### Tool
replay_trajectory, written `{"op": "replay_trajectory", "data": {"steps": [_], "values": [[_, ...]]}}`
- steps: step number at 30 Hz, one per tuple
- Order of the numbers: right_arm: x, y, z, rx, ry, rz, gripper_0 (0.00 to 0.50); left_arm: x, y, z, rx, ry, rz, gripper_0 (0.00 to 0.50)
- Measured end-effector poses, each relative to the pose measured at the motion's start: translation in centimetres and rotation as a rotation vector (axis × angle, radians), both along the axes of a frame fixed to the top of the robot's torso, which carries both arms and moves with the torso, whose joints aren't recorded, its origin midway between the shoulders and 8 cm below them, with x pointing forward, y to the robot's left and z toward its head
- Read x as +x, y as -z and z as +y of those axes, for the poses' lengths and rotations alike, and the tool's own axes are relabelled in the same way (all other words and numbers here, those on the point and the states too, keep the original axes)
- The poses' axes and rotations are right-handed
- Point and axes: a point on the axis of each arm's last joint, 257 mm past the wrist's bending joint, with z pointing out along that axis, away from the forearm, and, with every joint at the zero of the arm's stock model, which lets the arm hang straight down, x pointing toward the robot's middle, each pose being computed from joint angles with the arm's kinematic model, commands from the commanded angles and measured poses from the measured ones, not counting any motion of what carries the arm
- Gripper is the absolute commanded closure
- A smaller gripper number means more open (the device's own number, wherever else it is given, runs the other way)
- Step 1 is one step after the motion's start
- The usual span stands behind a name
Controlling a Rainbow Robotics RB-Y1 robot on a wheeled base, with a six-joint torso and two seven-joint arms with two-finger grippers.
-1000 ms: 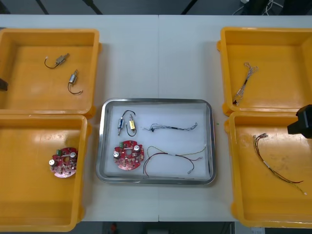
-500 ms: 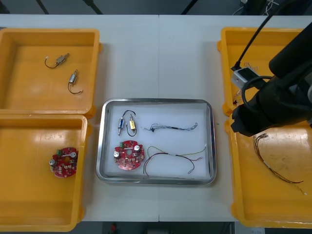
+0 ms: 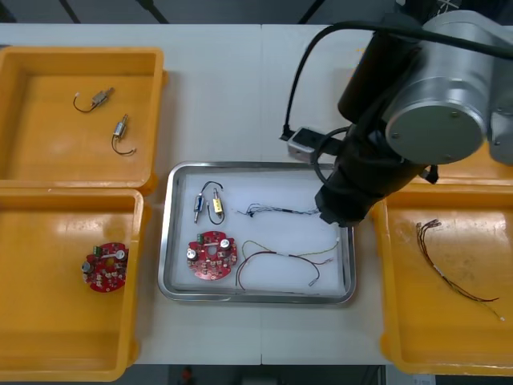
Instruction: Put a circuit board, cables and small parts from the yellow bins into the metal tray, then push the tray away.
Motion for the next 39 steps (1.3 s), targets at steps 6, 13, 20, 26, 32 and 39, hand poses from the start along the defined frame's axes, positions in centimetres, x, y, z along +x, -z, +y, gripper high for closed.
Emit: {"op": "replay_trajectory", "data": {"steps": [6,13,20,26,32,39], "values": [[-1.2,2.0,3.9,-0.064,-0.263,-0.005,0.0,0.2,0.3,0.4,0.004,-0.01,-0.013,0.0],[-2.9,4.8,7.2,-0.08,-0.384,-0.018,0.0,0.2,0.5,0.9,0.018,-0.023,-0.015,0.0],[-4.4,7.6,9.1,-0.139,-0.467,-0.047,0.0,0.1,0.8,1.0,0.024,-0.025,-0.011,0.0],[-6.5,9.9,10.5,-0.181,-0.542,-0.046,0.0,0.2,1.1,1.0,0.029,-0.022,-0.008,0.0],[-7.9,11.5,11.1,-0.215,-0.586,-0.051,0.0,0.2,1.2,0.9,0.03,-0.021,-0.007,0.0],[-8.4,13.3,10.7,-0.263,-0.592,-0.078,0.0,0.2,1.2,0.9,0.029,-0.021,-0.007,0.0]]}}
